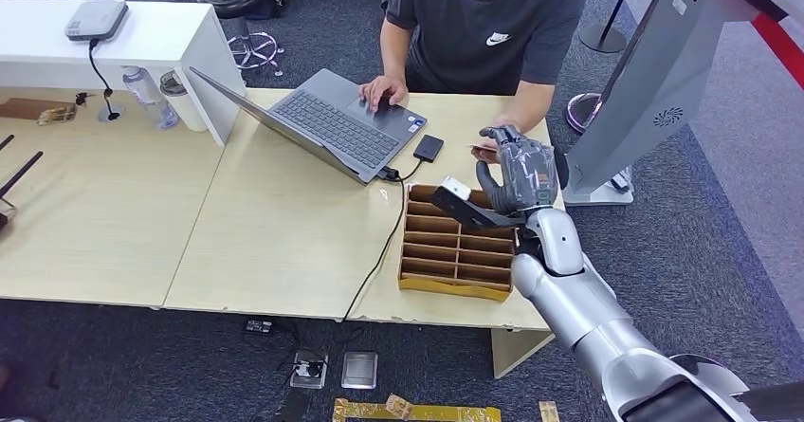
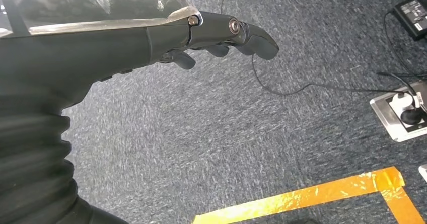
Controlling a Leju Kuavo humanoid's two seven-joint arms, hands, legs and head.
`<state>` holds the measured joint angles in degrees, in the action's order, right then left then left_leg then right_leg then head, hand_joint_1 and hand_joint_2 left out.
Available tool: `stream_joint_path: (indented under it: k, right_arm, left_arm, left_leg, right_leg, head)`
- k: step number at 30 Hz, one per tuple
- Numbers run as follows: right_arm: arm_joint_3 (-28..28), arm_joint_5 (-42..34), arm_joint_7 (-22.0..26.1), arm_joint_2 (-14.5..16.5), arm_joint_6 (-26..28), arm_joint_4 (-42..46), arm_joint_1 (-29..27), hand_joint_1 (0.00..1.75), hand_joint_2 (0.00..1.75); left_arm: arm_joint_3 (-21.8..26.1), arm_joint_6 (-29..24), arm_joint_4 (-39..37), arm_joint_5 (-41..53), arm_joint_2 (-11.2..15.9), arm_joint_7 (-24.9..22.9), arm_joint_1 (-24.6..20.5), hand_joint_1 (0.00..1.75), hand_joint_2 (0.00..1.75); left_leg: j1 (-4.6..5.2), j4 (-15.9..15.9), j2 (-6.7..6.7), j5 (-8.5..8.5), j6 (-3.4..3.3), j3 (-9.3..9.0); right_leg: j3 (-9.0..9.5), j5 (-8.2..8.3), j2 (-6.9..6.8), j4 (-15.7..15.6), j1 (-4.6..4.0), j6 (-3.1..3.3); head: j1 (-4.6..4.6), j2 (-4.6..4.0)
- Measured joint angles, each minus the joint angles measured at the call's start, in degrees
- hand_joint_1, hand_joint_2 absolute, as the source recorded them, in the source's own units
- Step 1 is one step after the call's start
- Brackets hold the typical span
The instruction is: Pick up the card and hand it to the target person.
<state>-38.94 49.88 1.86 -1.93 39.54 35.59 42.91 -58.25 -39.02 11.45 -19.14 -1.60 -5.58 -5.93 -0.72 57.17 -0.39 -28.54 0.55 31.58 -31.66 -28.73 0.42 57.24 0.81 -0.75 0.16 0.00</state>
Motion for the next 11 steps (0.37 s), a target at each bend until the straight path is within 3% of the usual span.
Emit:
stream_joint_path:
  k: [11]
  right_arm:
    - [1.4, 4.6, 0.0, 0.5, 0.2, -0.1, -0.9, 0.0, 1.75]
  left_arm:
    - [0.0, -0.1, 0.0, -0.4, 0.0, -0.4, 0.0, 0.0, 1.75]
  left_leg:
    - [0.0, 0.0, 0.01, 0.0, 0.0, -0.01]
  right_leg:
    - [0.0, 0.0, 0.0, 0.0, 0.0, 0.0]
  head:
    - [-0.03, 0.0]
